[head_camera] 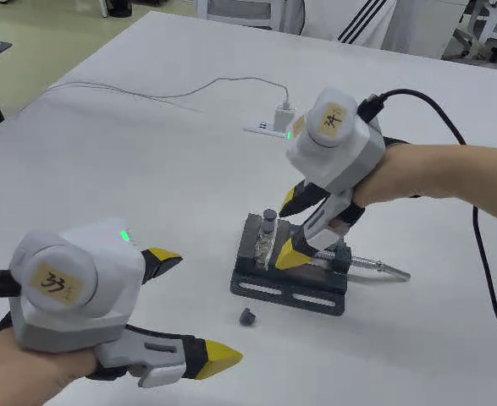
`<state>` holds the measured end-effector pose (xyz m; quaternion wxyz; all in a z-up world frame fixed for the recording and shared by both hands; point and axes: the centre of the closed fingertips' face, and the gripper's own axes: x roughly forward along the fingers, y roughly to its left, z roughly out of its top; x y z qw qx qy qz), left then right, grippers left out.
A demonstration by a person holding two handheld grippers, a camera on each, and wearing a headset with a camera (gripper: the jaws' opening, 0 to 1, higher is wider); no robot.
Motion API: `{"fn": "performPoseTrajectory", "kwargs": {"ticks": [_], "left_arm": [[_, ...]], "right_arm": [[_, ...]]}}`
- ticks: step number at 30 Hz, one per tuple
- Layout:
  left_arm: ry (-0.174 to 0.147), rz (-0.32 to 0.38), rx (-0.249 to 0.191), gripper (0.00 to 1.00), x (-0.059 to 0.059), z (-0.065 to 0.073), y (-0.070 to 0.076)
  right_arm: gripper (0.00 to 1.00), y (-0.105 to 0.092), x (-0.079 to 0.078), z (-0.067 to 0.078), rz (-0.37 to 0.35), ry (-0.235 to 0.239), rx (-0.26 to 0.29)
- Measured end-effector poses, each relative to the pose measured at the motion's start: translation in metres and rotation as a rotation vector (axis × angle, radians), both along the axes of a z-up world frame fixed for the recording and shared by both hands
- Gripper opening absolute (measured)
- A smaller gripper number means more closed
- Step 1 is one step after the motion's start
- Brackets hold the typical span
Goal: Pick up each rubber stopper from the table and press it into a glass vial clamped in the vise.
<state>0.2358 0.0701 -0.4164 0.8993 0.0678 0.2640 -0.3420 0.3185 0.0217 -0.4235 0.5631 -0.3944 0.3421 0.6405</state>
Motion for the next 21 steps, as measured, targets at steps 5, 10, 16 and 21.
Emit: {"fn": "performPoseTrajectory", "kwargs": {"ticks": [5, 10, 16, 21], "left_arm": [[0.001, 0.006, 0.004, 0.8, 0.0, -0.001, 0.004], [0.004, 0.007, 0.014, 0.8, -0.002, -0.001, 0.009], [0.007, 0.013, 0.023, 0.8, -0.004, -0.003, 0.014], [0.01, 0.021, 0.023, 0.8, -0.006, -0.005, 0.018]], "right_arm": [[0.62, -0.006, -0.013, -0.001, -0.009, 0.005, 0.023], [0.76, -0.009, -0.018, -0.005, -0.032, -0.002, 0.048], [0.77, -0.013, -0.033, -0.01, -0.056, 0.023, 0.07], [0.73, -0.013, -0.036, -0.01, -0.056, 0.034, 0.091]]}}
